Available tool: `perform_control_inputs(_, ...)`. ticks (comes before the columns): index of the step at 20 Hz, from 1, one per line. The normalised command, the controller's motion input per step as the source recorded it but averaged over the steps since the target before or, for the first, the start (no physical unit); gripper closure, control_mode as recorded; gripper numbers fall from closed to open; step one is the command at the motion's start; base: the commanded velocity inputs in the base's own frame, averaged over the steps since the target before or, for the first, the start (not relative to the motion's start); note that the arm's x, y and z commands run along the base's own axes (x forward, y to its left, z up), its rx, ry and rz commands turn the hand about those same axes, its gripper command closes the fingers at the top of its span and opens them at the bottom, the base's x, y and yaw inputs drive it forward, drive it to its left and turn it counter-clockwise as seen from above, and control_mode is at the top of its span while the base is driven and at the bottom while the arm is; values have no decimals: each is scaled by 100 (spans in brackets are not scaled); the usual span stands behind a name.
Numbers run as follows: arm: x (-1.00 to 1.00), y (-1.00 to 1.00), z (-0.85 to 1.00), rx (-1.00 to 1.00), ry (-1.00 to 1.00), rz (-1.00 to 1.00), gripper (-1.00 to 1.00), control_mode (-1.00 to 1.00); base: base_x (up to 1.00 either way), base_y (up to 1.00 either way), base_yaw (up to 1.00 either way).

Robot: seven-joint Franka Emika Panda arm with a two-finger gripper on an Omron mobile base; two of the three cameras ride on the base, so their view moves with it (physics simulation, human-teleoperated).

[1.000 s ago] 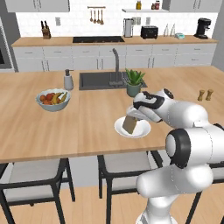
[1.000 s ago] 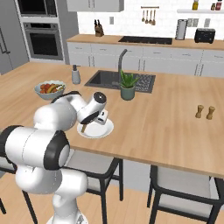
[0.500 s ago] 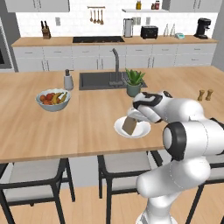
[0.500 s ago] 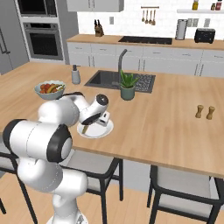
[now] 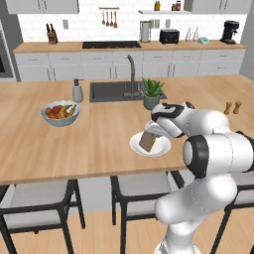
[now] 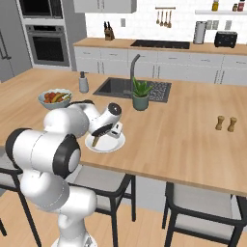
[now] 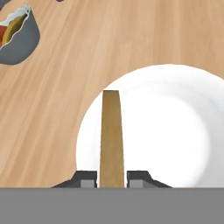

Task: Start the toaster. Once the lever pops up, take the bread to the plate on the dining counter.

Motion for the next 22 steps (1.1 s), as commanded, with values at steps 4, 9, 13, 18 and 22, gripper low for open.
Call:
perform_control_inputs(4, 1, 0, 0, 0, 0, 0, 100, -100, 0, 0, 0)
perform_control_inputs(9, 0, 0, 0, 0, 0, 0, -100, -100, 0, 0, 0)
perform_control_inputs(13, 16, 0, 6, -1, 3, 0, -100, -100, 0, 0, 0)
perform_control_inputs(18, 11, 0, 47, -14, 5, 0, -100, -100, 0, 0, 0)
perform_control_inputs(22, 4, 0, 51, -16, 5, 0, -100, -100, 0, 0, 0)
